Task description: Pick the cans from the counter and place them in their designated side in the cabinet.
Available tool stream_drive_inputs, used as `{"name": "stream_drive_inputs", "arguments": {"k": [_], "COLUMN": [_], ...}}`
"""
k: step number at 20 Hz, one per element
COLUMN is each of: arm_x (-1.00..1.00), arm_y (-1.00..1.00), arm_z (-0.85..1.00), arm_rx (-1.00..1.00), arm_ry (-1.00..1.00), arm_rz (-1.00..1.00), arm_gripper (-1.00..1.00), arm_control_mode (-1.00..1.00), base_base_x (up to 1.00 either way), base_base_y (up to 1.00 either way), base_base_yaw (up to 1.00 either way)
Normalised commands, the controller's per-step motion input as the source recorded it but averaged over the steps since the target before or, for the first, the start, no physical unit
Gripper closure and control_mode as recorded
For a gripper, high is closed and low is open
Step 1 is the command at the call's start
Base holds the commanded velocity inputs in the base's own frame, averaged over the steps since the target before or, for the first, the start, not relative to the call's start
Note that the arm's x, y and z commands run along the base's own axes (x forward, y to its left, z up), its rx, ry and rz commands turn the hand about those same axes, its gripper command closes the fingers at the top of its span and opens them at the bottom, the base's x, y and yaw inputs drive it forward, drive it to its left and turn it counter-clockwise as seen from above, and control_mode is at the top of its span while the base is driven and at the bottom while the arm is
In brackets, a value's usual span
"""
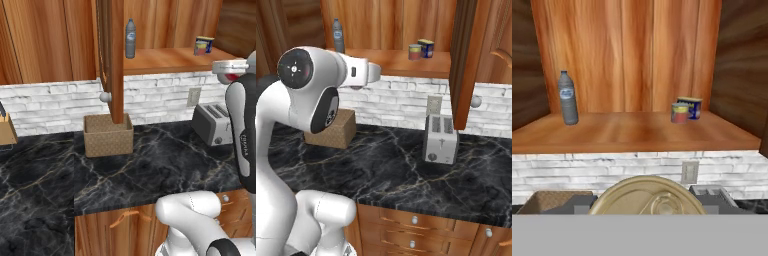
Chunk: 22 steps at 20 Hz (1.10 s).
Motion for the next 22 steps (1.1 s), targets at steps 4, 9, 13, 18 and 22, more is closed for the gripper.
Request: {"name": "stream_drive_inputs", "arguments": {"k": [4, 9, 13, 18, 22], "arm_x": [0.32, 0.35, 0.34, 0.3, 0.3], "arm_y": [-0.09, -0.1, -0.11, -0.06, -0.05], "arm_z": [0.06, 0.06, 0.03, 0.0, 0.0], "arm_rx": [-0.01, 0.0, 0.0, -0.01, -0.01], "arm_ry": [-0.01, 0.0, 0.0, 0.0, 0.0], "arm_rz": [0.0, 0.0, 0.0, 0.0, 0.0], "arm_gripper": [1.0, 1.0, 1.0, 1.0, 1.0], "arm_control_mode": [-1.0, -1.0, -1.0, -1.0, -1.0], "base_base_x": [0.0, 0.0, 0.0, 0.0, 0.0], "base_base_y": [0.0, 0.0, 0.0, 0.0, 0.0], "base_base_yaw": [0.0, 0.0, 0.0, 0.0, 0.0]}}
